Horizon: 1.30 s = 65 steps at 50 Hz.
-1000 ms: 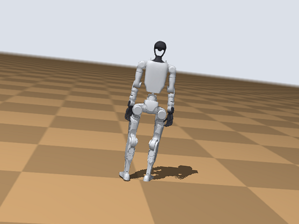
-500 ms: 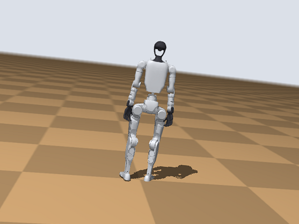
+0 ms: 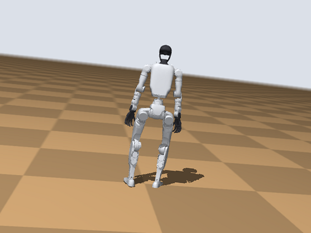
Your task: Upper body actions
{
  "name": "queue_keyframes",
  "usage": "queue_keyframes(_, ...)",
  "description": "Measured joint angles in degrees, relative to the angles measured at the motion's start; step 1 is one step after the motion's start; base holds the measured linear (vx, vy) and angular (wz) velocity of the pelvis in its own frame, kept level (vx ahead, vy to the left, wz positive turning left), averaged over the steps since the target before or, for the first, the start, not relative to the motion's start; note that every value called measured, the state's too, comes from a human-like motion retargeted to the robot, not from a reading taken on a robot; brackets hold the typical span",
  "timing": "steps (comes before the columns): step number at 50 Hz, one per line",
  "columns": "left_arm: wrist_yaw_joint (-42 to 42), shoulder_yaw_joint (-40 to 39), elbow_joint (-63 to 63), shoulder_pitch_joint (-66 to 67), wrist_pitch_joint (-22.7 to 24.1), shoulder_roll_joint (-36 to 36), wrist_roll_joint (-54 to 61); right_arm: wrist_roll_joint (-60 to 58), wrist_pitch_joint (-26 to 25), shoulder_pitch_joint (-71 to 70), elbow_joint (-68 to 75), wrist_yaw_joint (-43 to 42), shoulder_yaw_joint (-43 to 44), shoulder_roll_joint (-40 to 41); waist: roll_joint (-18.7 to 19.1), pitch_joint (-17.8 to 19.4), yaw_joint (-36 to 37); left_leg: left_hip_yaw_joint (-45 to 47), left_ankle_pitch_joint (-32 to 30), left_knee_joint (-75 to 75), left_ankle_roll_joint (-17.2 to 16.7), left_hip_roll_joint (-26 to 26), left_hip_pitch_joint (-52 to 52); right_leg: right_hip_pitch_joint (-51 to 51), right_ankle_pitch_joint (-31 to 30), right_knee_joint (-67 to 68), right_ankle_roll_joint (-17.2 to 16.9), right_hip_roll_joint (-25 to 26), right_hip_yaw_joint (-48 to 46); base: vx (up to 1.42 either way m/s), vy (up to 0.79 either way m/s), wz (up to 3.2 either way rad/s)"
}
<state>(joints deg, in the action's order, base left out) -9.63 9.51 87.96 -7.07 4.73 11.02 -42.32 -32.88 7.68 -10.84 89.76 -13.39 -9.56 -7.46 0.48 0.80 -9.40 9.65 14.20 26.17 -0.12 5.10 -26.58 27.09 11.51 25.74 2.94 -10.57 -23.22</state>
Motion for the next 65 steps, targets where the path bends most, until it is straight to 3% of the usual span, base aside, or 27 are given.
queue_keyframes(6, -9.4, -1.2, -3.8, -6.4, -0.2, 1.5, 0.8, 0.4, 1.2, -4.0, -6.7, -4.4, 0.6, -0.6, -0.2, 1.5, -0.3, -1.5, 6.8, 15.1, -0.3, -1.1, -12.7, 13.9, 6.8, 17.3, 1.0, -4.8, 0.8, -0.21, 0.00, 0.27)
queue_keyframes(16, -9.6, -3.2, -10.6, -15.7, -0.2, 2.2, 1.3, -4.2, -0.6, -13.1, -15.1, -5.2, -0.2, -3.0, -0.9, 3.7, -1.3, -1.1, 14.3, 36.7, -0.1, -2.6, -29.2, 30.0, 14.3, 39.1, 5.8, -10.2, 1.5, -0.12, 0.03, 0.25)
queue_keyframes(27, -13.0, -0.3, -21.5, -20.0, 0.4, 5.1, -1.8, -8.0, -1.6, -19.1, -27.6, -3.2, -3.2, -7.1, -0.2, 4.5, -2.8, 0.0, 20.0, 55.6, -0.2, -3.1, -42.7, 43.4, 18.6, 57.8, 10.8, -14.7, 0.9, 0.00, 0.00, 0.02)
queue_keyframes(32, -12.0, 0.6, -26.8, -21.7, 1.0, 6.6, -2.4, -9.0, -1.9, -21.7, -32.2, -0.9, -4.2, -8.9, 0.4, 5.2, -3.6, 1.0, 22.3, 63.5, -0.2, -3.5, -47.8, 48.2, 20.8, 65.3, 12.0, -16.8, 0.7, 0.01, 0.03, 0.09)
queue_keyframes(38, -9.8, 1.4, -32.2, -24.2, 1.2, 7.9, -5.0, -8.6, -1.1, -24.0, -36.8, 0.6, -4.6, -11.4, 0.5, 7.3, -6.4, 4.5, 23.4, 71.8, 0.8, -6.8, -51.3, 52.4, 24.0, 75.5, 12.1, -23.3, 2.6, 0.06, 0.10, 0.51)
queue_keyframes(47, -6.6, 2.7, -39.1, -26.7, 0.3, 9.0, -9.8, -8.1, -2.1, -25.4, -44.2, 3.9, -4.8, -14.4, 2.0, 9.7, -9.1, 9.7, 24.0, 85.3, 5.8, -9.6, -57.2, 57.9, 25.4, 88.8, 12.1, -30.5, 5.2, 0.11, 0.11, 0.36)
queue_keyframes(53, -4.7, 2.5, -45.1, -26.9, -3.1, 9.0, -14.8, -10.4, -3.9, -24.9, -50.5, 8.8, -4.3, -15.5, 2.6, 11.3, -9.9, 12.1, 25.1, 93.6, 8.2, -9.9, -59.6, 59.6, 26.6, 95.9, 12.1, -33.4, 6.6, 0.09, 0.08, 0.15)
queue_keyframes(59, 0.5, 2.4, -49.4, -26.6, -5.9, 8.5, -16.7, -13.0, -7.5, -23.8, -57.1, 15.4, -3.3, -16.3, 2.2, 13.9, -10.9, 12.7, 26.2, 100.5, 8.1, -10.5, -59.9, 59.6, 27.9, 101.9, 12.1, -35.5, 8.6, 0.04, 0.04, 0.05)
queue_keyframes(65, 7.2, 2.4, -53.0, -26.5, -6.2, 9.1, -18.8, -12.5, -8.3, -22.7, -61.6, 17.4, -2.2, -16.3, 1.7, 15.4, -11.5, 11.9, 26.2, 105.1, 5.2, -10.4, -60.2, 59.8, 28.3, 104.9, 12.1, -36.2, 9.0, 0.00, 0.00, 0.00)
